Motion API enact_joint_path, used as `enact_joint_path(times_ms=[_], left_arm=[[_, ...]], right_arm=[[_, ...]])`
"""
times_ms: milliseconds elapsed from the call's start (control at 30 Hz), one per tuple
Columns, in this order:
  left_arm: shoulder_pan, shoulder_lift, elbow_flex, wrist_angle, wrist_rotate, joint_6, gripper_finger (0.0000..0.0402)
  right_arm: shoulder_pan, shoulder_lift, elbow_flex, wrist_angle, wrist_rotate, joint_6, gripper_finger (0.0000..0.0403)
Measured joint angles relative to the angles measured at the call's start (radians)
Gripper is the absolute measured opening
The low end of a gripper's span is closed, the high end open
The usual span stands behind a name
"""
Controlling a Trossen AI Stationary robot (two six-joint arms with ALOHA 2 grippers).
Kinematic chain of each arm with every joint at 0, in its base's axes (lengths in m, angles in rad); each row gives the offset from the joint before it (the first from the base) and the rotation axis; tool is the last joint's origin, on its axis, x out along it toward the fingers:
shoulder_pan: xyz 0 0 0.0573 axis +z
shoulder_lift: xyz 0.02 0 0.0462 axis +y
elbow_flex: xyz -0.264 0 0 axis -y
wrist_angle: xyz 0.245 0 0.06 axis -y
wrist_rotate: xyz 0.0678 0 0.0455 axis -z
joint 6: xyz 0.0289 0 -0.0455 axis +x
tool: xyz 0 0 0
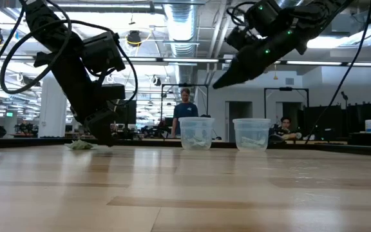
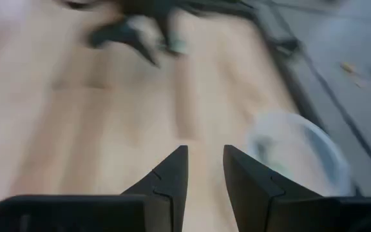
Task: Pick and place Stevia / Truvia into bins
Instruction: Put the stevia packet into the right transparent container
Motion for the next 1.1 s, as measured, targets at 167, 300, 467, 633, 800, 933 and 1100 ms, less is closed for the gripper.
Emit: enact_joint_path(times_ms=[167,300,467,633,800,933,1100], left_arm=[[0.0,0.0,0.0,-0.003,0.026,0.008,0.0162],[-0.002,-0.022,0.0,-0.023,0.024,-0.004,0.0162],[-0.02,-0.128,0.0,-0.1,-0.009,-0.012,0.0162],[-0.014,-0.282,0.0,-0.308,-0.053,-0.095,0.0162],[0.01,-0.357,0.0,-0.456,0.01,-0.21,0.0162],[0.005,-0.331,0.0,-0.459,0.082,-0.224,0.0162],[-0.015,-0.236,0.0,-0.429,0.131,-0.216,0.0162]], right_arm=[[0.018,0.0,0.0,0.0,-0.129,-0.062,0.0093],[0.018,0.0,0.0,0.0,-0.136,-0.067,0.0093],[0.005,0.0,0.0,-0.009,-0.136,-0.067,0.0093],[-0.001,0.0,0.0,-0.016,-0.136,-0.067,0.0093],[0.001,0.0,0.0,-0.02,-0.136,-0.067,0.0093],[0.004,0.0,0.0,-0.024,-0.136,-0.067,0.0093],[0.015,0.0,0.0,-0.027,-0.136,-0.067,0.0093]])
